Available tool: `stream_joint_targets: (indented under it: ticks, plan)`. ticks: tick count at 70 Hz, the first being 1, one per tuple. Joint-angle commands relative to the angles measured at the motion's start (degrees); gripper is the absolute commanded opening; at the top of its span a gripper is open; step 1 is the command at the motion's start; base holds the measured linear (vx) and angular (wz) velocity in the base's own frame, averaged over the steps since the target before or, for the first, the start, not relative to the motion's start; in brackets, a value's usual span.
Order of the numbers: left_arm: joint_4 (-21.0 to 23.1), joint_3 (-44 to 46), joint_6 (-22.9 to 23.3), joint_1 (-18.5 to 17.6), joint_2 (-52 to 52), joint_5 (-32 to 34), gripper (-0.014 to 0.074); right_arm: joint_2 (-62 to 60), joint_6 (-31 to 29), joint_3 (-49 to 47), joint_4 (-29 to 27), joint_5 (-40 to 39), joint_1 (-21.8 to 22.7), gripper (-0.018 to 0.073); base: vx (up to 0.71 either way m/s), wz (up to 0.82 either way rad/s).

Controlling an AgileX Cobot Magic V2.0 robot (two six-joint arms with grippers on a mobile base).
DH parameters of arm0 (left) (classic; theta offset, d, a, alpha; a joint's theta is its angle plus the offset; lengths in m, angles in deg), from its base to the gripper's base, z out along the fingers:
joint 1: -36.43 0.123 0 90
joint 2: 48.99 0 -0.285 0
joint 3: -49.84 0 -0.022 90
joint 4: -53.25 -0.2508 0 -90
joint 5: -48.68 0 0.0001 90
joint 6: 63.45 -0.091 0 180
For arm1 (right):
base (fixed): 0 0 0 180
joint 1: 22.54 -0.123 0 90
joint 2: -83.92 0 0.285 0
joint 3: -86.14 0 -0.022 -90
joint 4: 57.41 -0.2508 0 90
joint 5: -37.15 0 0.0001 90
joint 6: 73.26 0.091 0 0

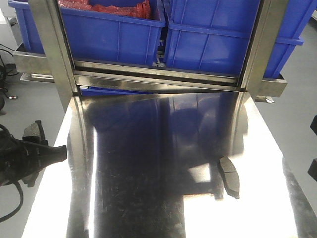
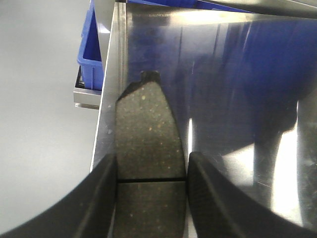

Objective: Move and align brake pads A on conveyor
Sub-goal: 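Lower the right gripper over the other brake pad and close on it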

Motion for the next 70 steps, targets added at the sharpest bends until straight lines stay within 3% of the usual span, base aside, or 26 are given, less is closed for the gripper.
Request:
stream_joint_targets:
  ticks: [1, 35, 43, 50, 63, 70]
  plan:
    - [-2.94, 1.52, 0.54, -0.35, 0.87, 1.27, 0.0216, 0.13, -0.40, -1.59, 0.22, -4.28, 0.22, -0.0008, 0.00, 0.00]
    - [-2.94, 1.52, 0.54, -0.35, 0.87, 1.27, 0.0216, 0.13, -0.40, -1.59, 0.22, -4.28, 0.22, -0.0004, 0.00, 0.00]
    - [-2.94, 1.52, 0.54, -0.35, 0.87, 1.27, 0.0216, 0.13, -0.40, -1.59, 0.22, -4.76, 0.22, 0.0046, 0.00, 0.00]
    - [-2.94, 1.52, 0.54, -0.35, 0.87, 1.27, 0.0216, 0.13, -0.46, -1.59, 0.22, -5.00, 0.22, 0.0180, 0.00, 0.00]
    - [-2.94, 1.52, 0.54, -0.35, 0.87, 1.27, 0.0216, 0.13, -0.58, -1.59, 0.44, -4.94, 0.22, 0.0610, 0.00, 0.00]
    - [-2.94, 1.52, 0.54, -0.35, 0.87, 1.27, 0.0216, 0.13, -0.58, -1.59, 0.44, -4.94, 0.22, 0.0729, 0.00, 0.00]
